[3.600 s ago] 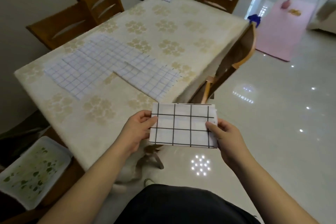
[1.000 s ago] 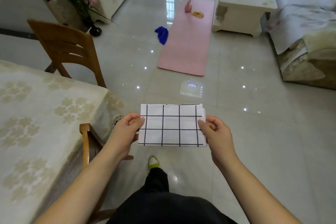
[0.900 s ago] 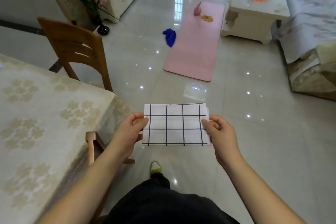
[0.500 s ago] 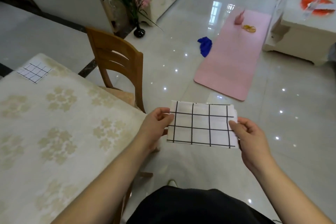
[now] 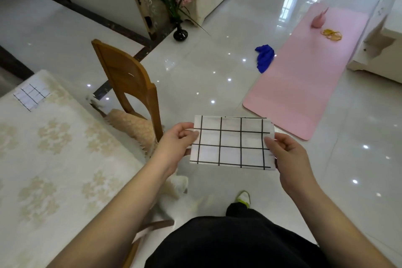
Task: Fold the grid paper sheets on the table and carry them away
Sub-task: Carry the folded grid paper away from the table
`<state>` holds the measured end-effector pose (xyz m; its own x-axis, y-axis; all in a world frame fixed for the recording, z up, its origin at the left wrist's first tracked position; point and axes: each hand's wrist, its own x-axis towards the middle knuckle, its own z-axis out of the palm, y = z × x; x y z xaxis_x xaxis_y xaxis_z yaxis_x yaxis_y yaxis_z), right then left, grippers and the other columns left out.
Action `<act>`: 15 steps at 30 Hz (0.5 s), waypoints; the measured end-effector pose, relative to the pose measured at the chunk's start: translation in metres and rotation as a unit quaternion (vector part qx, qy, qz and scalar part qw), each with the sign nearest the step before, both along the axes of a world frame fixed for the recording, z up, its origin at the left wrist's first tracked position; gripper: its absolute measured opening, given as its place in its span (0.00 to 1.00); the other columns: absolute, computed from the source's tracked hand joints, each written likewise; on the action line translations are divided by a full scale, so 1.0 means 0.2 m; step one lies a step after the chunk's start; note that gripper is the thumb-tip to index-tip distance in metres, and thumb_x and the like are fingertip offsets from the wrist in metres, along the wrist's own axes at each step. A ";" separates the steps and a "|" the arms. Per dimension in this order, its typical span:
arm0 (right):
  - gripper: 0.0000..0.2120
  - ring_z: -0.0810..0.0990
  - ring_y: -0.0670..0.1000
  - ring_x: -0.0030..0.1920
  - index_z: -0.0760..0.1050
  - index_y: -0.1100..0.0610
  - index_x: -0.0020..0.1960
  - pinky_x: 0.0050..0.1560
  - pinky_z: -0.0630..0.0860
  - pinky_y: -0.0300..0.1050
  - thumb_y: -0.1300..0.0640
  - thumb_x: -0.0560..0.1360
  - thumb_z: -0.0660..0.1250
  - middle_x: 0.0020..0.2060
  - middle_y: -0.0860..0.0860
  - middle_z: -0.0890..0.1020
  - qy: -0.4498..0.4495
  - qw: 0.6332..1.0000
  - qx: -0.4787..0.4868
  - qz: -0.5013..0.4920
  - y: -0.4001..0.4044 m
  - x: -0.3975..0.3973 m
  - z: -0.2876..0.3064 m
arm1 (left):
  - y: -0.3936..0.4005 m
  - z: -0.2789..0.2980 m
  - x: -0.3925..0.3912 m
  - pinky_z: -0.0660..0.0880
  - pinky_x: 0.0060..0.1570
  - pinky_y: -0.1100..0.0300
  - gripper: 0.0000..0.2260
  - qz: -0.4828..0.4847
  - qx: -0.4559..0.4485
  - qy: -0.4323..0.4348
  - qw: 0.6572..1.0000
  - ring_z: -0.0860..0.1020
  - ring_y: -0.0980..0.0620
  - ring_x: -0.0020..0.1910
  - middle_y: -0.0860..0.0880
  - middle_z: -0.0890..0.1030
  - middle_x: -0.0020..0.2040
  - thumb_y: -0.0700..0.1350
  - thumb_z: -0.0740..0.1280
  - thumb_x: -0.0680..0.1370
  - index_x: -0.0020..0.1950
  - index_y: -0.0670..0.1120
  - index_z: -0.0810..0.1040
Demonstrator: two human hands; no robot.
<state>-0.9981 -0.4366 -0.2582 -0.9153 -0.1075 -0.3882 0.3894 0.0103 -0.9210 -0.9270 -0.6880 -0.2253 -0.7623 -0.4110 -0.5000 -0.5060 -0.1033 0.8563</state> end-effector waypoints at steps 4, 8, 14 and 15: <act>0.23 0.82 0.61 0.54 0.81 0.52 0.55 0.57 0.78 0.62 0.43 0.64 0.77 0.50 0.57 0.85 -0.011 0.999 -0.022 0.037 -0.02 -0.32 0.08 | 0.01 0.08 -0.22 0.79 0.52 0.48 0.11 0.032 -0.027 0.003 0.999 0.80 0.47 0.44 0.46 0.78 0.40 0.44 0.70 0.77 0.59 0.52 0.77; 0.10 0.83 0.62 0.54 0.81 0.54 0.53 0.59 0.76 0.66 0.54 0.73 0.73 0.48 0.55 0.86 -0.003 0.998 -0.013 0.067 -0.09 -0.57 0.11 | -0.01 0.10 -0.37 0.81 0.51 0.51 0.11 0.059 -0.035 -0.003 0.998 0.82 0.41 0.52 0.39 0.81 0.48 0.43 0.69 0.78 0.59 0.52 0.77; 0.09 0.83 0.56 0.46 0.80 0.53 0.53 0.55 0.79 0.58 0.53 0.73 0.73 0.46 0.54 0.85 0.009 0.994 0.015 0.109 -0.29 -0.84 0.12 | -0.15 0.08 -0.56 0.82 0.42 0.60 0.11 0.104 -0.028 0.000 0.994 0.83 0.46 0.50 0.39 0.81 0.50 0.41 0.67 0.79 0.60 0.49 0.77; 0.10 0.83 0.55 0.46 0.80 0.52 0.52 0.55 0.79 0.59 0.52 0.73 0.73 0.46 0.53 0.85 0.010 0.993 0.021 0.117 -0.33 -0.88 0.12 | -0.18 0.06 -0.59 0.82 0.46 0.56 0.10 0.118 -0.021 -0.002 0.993 0.82 0.44 0.52 0.38 0.81 0.51 0.41 0.67 0.79 0.59 0.50 0.77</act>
